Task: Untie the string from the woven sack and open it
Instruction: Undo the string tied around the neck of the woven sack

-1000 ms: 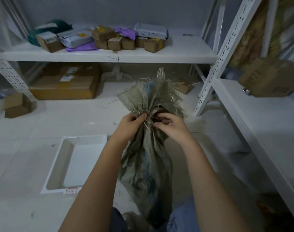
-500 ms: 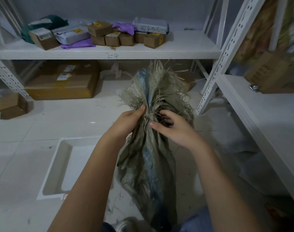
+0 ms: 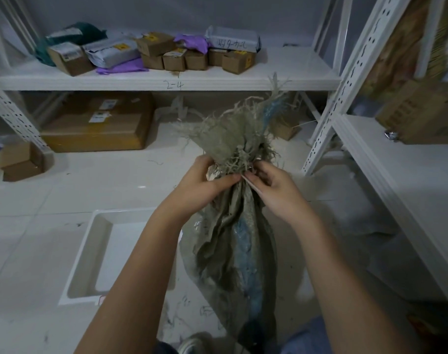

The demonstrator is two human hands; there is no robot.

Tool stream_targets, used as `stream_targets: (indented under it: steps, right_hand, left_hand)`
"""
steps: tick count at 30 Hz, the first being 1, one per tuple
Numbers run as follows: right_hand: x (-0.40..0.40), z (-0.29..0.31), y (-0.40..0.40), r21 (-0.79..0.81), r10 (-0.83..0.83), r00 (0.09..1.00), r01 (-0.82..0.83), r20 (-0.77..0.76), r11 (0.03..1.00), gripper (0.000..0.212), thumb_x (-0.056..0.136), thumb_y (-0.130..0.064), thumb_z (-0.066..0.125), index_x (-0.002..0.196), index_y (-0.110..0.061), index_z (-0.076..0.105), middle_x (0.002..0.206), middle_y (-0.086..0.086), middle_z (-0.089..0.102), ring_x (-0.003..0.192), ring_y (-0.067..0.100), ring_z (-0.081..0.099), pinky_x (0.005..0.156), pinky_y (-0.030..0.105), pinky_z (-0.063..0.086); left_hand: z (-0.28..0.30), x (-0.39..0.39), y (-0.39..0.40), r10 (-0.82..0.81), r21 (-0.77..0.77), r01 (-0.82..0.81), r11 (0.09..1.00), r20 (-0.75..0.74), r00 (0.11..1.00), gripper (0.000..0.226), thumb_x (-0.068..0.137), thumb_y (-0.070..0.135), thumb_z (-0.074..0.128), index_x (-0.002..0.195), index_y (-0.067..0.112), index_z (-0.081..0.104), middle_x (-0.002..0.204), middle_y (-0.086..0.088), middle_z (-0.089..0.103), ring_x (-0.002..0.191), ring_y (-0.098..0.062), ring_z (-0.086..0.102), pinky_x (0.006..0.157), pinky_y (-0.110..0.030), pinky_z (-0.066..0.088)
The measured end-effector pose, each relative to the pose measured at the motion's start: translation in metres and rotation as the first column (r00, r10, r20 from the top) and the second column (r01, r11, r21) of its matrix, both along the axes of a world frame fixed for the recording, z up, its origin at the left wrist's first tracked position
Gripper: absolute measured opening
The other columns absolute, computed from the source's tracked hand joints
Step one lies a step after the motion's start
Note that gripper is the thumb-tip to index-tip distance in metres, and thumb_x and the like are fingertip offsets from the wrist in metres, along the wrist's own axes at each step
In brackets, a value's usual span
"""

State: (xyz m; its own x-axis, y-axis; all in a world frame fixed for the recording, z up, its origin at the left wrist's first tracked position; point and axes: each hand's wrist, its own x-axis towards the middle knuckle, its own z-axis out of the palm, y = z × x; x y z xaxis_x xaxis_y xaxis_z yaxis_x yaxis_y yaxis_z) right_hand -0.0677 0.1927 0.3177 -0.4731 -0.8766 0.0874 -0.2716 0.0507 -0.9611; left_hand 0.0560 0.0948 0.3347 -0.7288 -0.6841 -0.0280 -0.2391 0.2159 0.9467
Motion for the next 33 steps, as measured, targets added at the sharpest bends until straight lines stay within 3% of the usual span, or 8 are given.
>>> stream_targets:
  steps: [4, 7, 11, 14, 17, 21, 31, 33]
  right_hand:
    - [0.001, 0.002, -0.002, -0.037, 0.014, 0.999, -0.012, 0.036, 0.999, 0.019, 0.091, -0.012, 0.056, 0.087, -0.03, 0.062, 0.087, -0.014, 0.065, 0.073, -0.014, 0.061, 0.074, 0.006, 0.047]
    - [0.003, 0.001, -0.003, -0.01, 0.011, 1.0, -0.011, 0.015, 1.0, 0.018, 0.089, -0.011, 0.059, 0.082, -0.027, 0.065, 0.082, -0.013, 0.065, 0.068, -0.015, 0.06, 0.069, 0.003, 0.046]
    - [0.002, 0.002, -0.002, 0.052, -0.048, 0.998, 0.046, 0.046, 0.998, 0.011, 0.088, -0.018, 0.062, 0.092, -0.027, 0.066, 0.089, -0.015, 0.065, 0.081, -0.008, 0.061, 0.07, 0.002, 0.046]
    - [-0.002, 0.0, 0.002, 0.162, 0.075, 0.996, -0.082, 0.046, 0.983, 0.049, 0.079, -0.037, 0.067, 0.125, -0.027, 0.053, 0.117, -0.016, 0.056, 0.109, -0.004, 0.051, 0.094, 0.011, 0.04]
    - [0.003, -0.001, 0.002, 0.146, 0.156, 0.979, -0.175, 0.13, 0.974, 0.071, 0.064, -0.053, 0.068, 0.128, -0.03, 0.048, 0.129, -0.018, 0.054, 0.118, -0.009, 0.048, 0.097, 0.012, 0.038]
    - [0.0, -0.001, 0.001, 0.093, 0.096, 0.983, -0.112, 0.156, 0.989, 0.044, 0.074, -0.026, 0.075, 0.113, -0.029, 0.054, 0.107, -0.021, 0.062, 0.095, -0.018, 0.058, 0.077, 0.002, 0.044]
    - [-0.007, 0.0, 0.002, -0.018, 0.103, 0.979, -0.102, 0.175, 0.995, 0.035, 0.077, 0.005, 0.068, 0.089, -0.028, 0.064, 0.09, -0.012, 0.069, 0.082, -0.005, 0.066, 0.075, 0.01, 0.048]
    - [-0.006, 0.002, 0.003, -0.001, 0.119, 0.981, -0.12, 0.154, 0.993, 0.035, 0.077, 0.004, 0.069, 0.092, -0.027, 0.063, 0.093, -0.01, 0.068, 0.083, -0.006, 0.064, 0.078, 0.009, 0.047]
  left_hand:
    - [-0.001, 0.003, 0.002, -0.088, 0.0, 0.089, 0.996, -0.066, 0.994, 0.036, 0.088, 0.018, 0.062, 0.122, 0.014, 0.052, 0.108, 0.015, 0.062, 0.097, 0.008, 0.058, 0.082, -0.002, 0.046]
    - [-0.01, 0.004, 0.0, -0.018, -0.108, 0.02, 0.994, 0.014, 1.0, 0.036, 0.088, 0.027, 0.061, 0.12, 0.013, 0.055, 0.112, 0.003, 0.066, 0.101, -0.009, 0.062, 0.09, -0.022, 0.05]
    - [-0.013, -0.001, -0.003, 0.108, -0.166, -0.099, 0.981, 0.046, 0.993, 0.026, 0.083, 0.034, 0.066, 0.097, 0.012, 0.063, 0.076, 0.008, 0.062, 0.07, -0.009, 0.059, 0.064, -0.025, 0.047]
    - [-0.015, -0.007, -0.003, 0.252, -0.135, -0.252, 0.958, -0.016, 0.968, 0.034, 0.074, 0.04, 0.073, 0.078, 0.008, 0.062, 0.066, 0.0, 0.06, 0.065, -0.019, 0.059, 0.064, -0.033, 0.048]
    - [-0.013, -0.013, 0.0, 0.322, -0.116, -0.327, 0.938, -0.062, 0.945, 0.031, 0.071, 0.039, 0.075, 0.063, 0.017, 0.055, 0.064, 0.004, 0.058, 0.067, -0.014, 0.059, 0.066, -0.031, 0.047]
    - [-0.008, -0.018, 0.008, 0.32, -0.105, -0.328, 0.939, -0.082, 0.944, 0.038, 0.076, 0.033, 0.073, 0.054, 0.017, 0.047, 0.054, 0.004, 0.048, 0.055, -0.01, 0.049, 0.062, -0.028, 0.042]
    - [0.003, -0.026, 0.014, 0.329, 0.044, -0.328, 0.944, -0.22, 0.918, 0.015, 0.086, 0.021, 0.063, 0.097, 0.016, 0.055, 0.089, 0.01, 0.062, 0.085, -0.003, 0.059, 0.076, -0.014, 0.049]
    - [0.002, -0.028, 0.01, 0.391, 0.2, -0.351, 0.915, -0.226, 0.892, 0.016, 0.087, 0.018, 0.06, 0.101, 0.017, 0.052, 0.099, -0.002, 0.065, 0.095, -0.018, 0.063, 0.086, -0.03, 0.053]
